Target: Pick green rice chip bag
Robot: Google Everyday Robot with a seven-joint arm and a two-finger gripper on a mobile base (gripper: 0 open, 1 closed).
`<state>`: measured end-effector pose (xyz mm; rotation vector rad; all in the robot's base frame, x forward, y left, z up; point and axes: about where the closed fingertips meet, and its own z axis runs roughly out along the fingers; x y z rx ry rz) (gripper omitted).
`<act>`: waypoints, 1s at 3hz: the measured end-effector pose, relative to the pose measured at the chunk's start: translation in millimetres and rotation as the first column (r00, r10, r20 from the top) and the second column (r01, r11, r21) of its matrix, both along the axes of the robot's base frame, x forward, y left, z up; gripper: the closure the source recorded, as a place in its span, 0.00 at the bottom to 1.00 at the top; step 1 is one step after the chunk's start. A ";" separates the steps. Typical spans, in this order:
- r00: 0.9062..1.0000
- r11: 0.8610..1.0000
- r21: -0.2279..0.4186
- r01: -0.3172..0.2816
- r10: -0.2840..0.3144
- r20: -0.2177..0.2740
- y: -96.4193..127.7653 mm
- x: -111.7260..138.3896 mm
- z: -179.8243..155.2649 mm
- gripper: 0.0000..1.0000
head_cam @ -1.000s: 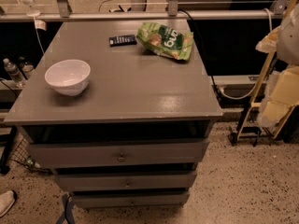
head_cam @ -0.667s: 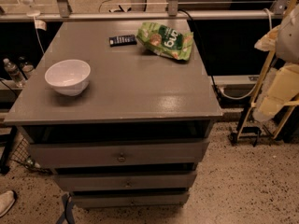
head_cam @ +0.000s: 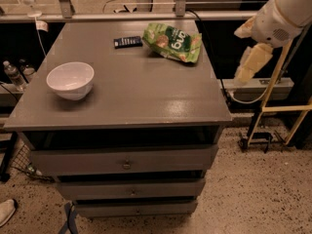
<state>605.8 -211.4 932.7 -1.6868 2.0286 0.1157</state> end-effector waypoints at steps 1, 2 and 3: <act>1.000 0.996 0.090 -0.002 0.000 0.027 8.1 60.9 -16.9 0.00; 0.997 0.994 0.111 0.003 -0.011 0.073 5.0 78.6 -4.1 0.00; 0.996 0.991 0.136 0.006 -0.017 0.083 7.2 84.6 -9.1 0.00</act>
Offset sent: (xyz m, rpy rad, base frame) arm 0.0554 0.0074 -0.0166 0.0816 -0.0223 0.0012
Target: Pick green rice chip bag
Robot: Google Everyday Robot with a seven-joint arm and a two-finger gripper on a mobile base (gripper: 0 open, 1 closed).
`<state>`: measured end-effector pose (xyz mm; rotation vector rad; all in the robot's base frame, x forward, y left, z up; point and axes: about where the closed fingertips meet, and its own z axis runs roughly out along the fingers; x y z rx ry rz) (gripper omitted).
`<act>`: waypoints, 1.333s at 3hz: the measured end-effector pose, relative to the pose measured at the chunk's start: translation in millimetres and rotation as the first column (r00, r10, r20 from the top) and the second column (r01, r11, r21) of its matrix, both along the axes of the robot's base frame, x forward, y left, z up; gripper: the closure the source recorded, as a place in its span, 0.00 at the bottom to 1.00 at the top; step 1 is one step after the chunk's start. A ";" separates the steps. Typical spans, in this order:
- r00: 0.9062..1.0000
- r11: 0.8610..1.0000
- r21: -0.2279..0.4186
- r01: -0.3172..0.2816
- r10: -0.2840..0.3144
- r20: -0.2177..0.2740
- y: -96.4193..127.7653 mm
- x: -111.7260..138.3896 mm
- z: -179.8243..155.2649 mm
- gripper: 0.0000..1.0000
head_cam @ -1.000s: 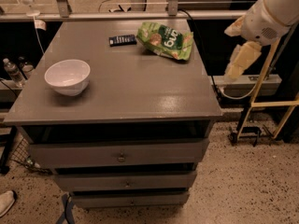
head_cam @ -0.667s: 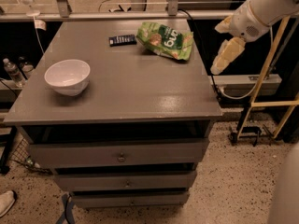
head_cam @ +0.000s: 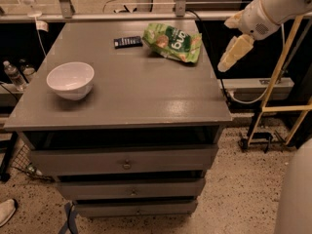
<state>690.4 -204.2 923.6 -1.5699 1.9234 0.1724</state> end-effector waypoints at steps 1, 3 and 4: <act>0.998 0.998 0.049 0.029 -0.031 0.048 17.4 48.1 -15.4 0.00; 0.977 0.985 0.096 0.147 -0.159 0.141 41.3 108.4 -28.3 0.00; 0.969 0.972 0.142 0.186 -0.205 0.135 62.7 131.8 -45.6 0.00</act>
Offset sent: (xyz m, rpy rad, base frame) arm 0.1204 0.0346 -0.0263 0.0861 -0.1815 -0.1616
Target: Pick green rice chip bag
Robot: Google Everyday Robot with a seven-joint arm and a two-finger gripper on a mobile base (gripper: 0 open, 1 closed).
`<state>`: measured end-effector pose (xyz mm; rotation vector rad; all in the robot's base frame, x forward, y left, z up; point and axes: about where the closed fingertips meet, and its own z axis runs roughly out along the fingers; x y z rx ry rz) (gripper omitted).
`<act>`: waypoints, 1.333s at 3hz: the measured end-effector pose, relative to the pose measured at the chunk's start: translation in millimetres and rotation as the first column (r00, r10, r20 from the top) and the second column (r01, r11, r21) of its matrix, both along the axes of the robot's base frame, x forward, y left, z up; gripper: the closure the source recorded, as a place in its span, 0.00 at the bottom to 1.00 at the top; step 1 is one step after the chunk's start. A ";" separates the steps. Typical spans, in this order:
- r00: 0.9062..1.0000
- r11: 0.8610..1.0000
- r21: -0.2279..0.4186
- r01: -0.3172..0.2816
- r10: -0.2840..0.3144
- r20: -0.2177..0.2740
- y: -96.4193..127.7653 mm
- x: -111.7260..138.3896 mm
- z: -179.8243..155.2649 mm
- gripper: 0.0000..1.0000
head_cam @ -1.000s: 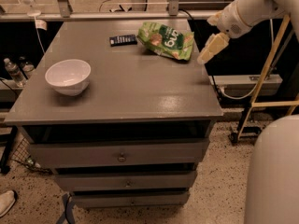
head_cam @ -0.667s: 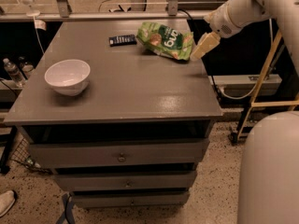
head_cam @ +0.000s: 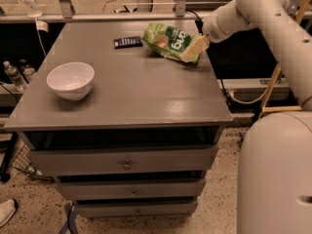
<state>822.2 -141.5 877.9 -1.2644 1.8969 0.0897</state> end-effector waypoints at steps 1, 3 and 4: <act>1.000 0.999 0.036 -0.001 0.002 -0.014 14.0 10.1 -8.0 0.00; 0.997 0.990 0.136 -0.033 0.042 -0.064 41.2 19.4 -19.4 0.00; 0.996 0.986 0.165 -0.038 0.051 -0.075 47.3 21.8 -19.2 0.22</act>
Offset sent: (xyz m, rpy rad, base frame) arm 0.0291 0.0377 -0.0083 0.1751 0.0608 0.0350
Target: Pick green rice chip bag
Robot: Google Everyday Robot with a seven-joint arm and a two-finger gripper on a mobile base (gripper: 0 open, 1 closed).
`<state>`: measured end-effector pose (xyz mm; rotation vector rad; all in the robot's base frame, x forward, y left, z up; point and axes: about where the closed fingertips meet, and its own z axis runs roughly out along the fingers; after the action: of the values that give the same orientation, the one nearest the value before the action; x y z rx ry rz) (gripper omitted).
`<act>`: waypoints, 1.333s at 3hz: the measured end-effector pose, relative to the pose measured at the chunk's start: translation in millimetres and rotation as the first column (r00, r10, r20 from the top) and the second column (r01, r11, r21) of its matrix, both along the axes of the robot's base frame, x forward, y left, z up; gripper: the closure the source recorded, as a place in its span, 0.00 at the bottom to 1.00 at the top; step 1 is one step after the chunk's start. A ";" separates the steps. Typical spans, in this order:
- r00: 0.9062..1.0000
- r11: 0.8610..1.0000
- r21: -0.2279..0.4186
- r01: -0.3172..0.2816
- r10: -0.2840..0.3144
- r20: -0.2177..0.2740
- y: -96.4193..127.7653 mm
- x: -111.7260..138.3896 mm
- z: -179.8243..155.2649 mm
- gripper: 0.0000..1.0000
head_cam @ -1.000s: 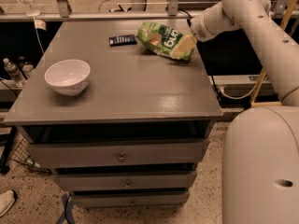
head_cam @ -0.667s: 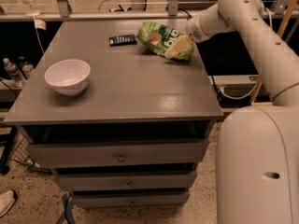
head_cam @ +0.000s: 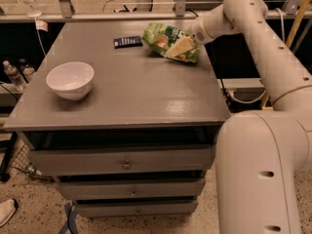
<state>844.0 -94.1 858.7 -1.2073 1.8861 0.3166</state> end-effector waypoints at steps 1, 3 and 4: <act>1.000 1.000 0.012 0.002 -0.002 0.009 -1.1 0.3 5.8 0.44; 0.996 0.995 0.098 -0.019 0.010 0.089 -17.6 -12.6 41.6 0.98; 0.992 0.991 0.131 -0.040 0.023 0.126 -21.9 -19.8 55.6 1.00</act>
Offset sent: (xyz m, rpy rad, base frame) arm -0.0153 -0.0245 0.0461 0.0999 -0.0922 -0.0067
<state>824.2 -116.1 914.4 -1.1417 1.7130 0.3705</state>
